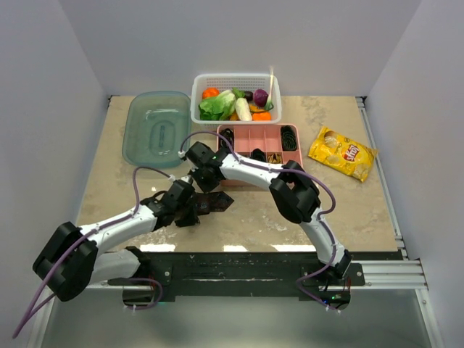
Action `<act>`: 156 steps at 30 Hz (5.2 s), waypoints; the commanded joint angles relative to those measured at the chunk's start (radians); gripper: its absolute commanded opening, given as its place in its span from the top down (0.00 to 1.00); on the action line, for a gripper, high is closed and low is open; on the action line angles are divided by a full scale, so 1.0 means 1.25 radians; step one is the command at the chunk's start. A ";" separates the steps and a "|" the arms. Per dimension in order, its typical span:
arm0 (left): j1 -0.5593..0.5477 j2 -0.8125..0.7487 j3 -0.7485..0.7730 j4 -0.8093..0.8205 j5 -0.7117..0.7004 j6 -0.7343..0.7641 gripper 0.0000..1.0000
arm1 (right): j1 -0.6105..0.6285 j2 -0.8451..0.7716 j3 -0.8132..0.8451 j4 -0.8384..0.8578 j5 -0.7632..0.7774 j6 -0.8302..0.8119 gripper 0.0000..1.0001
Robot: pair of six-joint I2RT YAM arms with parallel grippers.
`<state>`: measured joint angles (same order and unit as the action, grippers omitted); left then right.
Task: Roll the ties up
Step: Roll the tie at the center of the board.
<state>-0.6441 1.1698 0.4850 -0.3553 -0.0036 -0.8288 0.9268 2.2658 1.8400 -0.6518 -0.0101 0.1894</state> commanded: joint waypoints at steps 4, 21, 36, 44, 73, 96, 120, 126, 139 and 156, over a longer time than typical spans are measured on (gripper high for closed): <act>-0.028 0.015 0.010 0.093 -0.110 -0.028 1.00 | 0.019 0.017 0.014 -0.068 -0.005 -0.019 1.00; -0.030 0.026 0.017 0.104 -0.169 -0.010 1.00 | 0.028 0.007 0.001 -0.086 -0.154 -0.063 1.00; -0.028 -0.006 0.044 0.077 -0.159 -0.005 1.00 | 0.019 -0.064 0.084 -0.085 0.060 -0.035 1.00; -0.028 -0.012 0.076 0.074 -0.162 0.008 1.00 | 0.015 -0.137 0.049 -0.052 0.138 -0.013 1.00; 0.050 -0.225 0.182 -0.122 -0.053 0.084 0.12 | 0.013 -0.334 -0.199 0.137 -0.021 0.008 1.00; 0.513 0.038 0.010 0.209 0.510 0.143 0.11 | 0.018 -0.248 -0.278 0.207 -0.101 0.017 1.00; 0.448 0.197 -0.079 0.451 0.489 0.145 0.23 | 0.016 -0.155 -0.278 0.224 -0.106 0.009 1.00; 0.391 0.201 -0.081 0.511 0.477 0.124 0.36 | 0.015 -0.142 -0.257 0.212 -0.123 0.002 1.00; 0.374 0.148 0.067 0.233 0.322 0.205 0.76 | 0.002 -0.228 -0.261 0.215 -0.149 0.026 1.00; 0.192 0.133 0.286 -0.111 -0.133 0.274 0.82 | -0.075 -0.371 -0.372 0.259 -0.177 0.060 1.00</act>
<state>-0.3428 1.3273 0.7792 -0.4011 0.0025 -0.5205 0.8391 1.8549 1.4075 -0.3538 -0.2058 0.2489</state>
